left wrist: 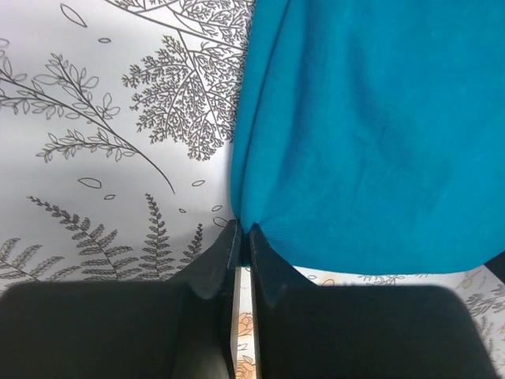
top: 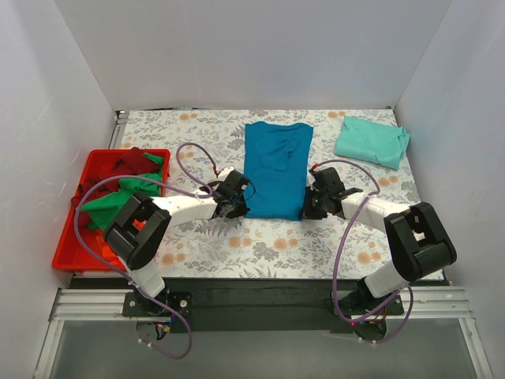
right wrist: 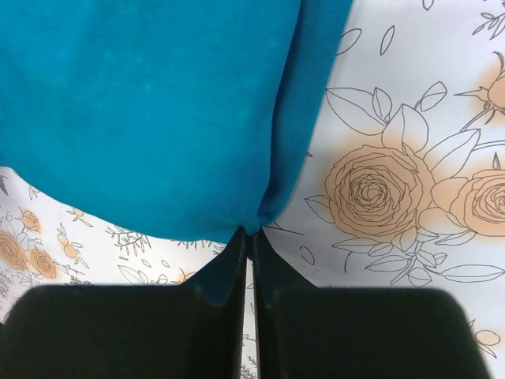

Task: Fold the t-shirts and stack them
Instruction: Fold the tshirt

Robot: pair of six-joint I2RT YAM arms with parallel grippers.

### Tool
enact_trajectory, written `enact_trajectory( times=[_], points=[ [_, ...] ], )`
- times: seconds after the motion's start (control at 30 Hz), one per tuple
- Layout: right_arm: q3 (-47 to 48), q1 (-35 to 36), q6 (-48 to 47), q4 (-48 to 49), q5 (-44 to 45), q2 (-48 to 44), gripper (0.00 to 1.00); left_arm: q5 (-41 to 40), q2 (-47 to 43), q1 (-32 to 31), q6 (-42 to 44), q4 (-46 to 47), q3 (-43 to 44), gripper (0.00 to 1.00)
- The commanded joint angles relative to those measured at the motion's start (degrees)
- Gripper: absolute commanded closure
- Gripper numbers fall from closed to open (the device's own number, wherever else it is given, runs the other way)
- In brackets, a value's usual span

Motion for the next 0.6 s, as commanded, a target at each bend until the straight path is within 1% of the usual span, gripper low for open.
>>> enact_trajectory(
  times=[0.0, 0.07, 0.2, 0.27, 0.4, 0.57],
  points=[
    [-1.7, 0.0, -0.1, -2.1, 0.7, 0.8, 0.95, -0.9, 1.3, -1.1, -0.5, -1.6, -0.7, 1.0],
    [-1.4, 0.1, -0.6, -2.1, 0.4, 0.6, 0.99, -0.7, 1.7, -1.5, -0.5, -1.6, -0.6, 1.0],
    [-0.8, 0.0, -1.1, -2.9, -0.3, -1.8, 0.99, -1.1, -0.7, -1.8, 0.0, -1.6, -0.6, 1.0],
    [-0.5, 0.0, -1.1, -4.1, -0.2, -3.4, 0.99, -1.7, -4.0, -2.0, 0.2, -1.6, -0.8, 1.0],
    [0.5, 0.1, -1.2, -8.2, 2.4, -10.3, 0.99, -1.8, -9.1, -2.3, 1.1, -3.4, 0.3, 1.0],
    [2.3, 0.3, -1.5, -13.8, 3.3, -18.8, 0.99, -1.2, -14.3, -3.7, 0.7, -5.9, 1.9, 1.0]
  ],
)
